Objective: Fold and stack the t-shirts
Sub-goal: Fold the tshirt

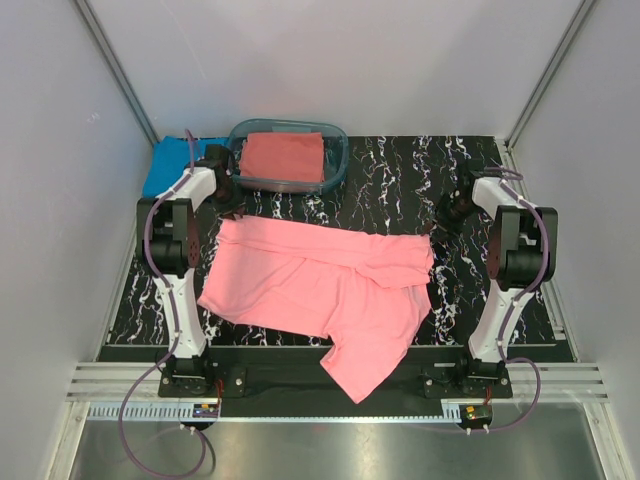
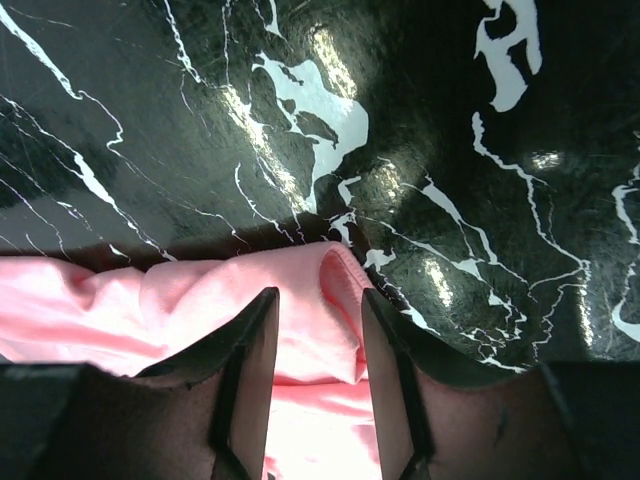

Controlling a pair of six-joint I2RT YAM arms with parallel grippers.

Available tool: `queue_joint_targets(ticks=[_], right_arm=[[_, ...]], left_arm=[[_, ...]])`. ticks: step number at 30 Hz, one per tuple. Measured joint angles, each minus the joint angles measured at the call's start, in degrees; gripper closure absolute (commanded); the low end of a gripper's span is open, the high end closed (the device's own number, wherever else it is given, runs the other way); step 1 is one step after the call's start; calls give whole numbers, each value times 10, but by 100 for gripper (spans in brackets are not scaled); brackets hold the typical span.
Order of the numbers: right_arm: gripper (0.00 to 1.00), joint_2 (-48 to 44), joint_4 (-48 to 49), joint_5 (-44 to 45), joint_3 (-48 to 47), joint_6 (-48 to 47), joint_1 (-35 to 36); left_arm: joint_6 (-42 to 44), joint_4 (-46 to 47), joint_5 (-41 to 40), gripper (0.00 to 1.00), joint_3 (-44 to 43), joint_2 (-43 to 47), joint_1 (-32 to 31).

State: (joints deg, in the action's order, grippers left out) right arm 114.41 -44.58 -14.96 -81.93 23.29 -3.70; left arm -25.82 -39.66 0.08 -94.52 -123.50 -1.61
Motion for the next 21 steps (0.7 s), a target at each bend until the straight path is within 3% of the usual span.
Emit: queue_joint_targets(ticks=[3, 6, 7, 8, 16, 21], right_arm=[[63, 8, 2, -10, 0, 0, 0], [84, 12, 7, -13, 0, -1, 0], [97, 13, 9, -15, 0, 1, 0], [100, 15, 13, -17, 0, 0, -1], [100, 27, 21, -3, -20, 12, -31], [100, 63, 14, 13, -103, 9, -37]], left_arm=[[-2, -2, -2, 69, -3, -2, 0], [-4, -2, -3, 69, -3, -2, 1], [-6, -2, -3, 70, -3, -2, 1], [-8, -2, -3, 70, -2, -2, 1], [-27, 24, -3, 70, 21, 9, 3], [-35, 28, -2, 70, 23, 10, 4]])
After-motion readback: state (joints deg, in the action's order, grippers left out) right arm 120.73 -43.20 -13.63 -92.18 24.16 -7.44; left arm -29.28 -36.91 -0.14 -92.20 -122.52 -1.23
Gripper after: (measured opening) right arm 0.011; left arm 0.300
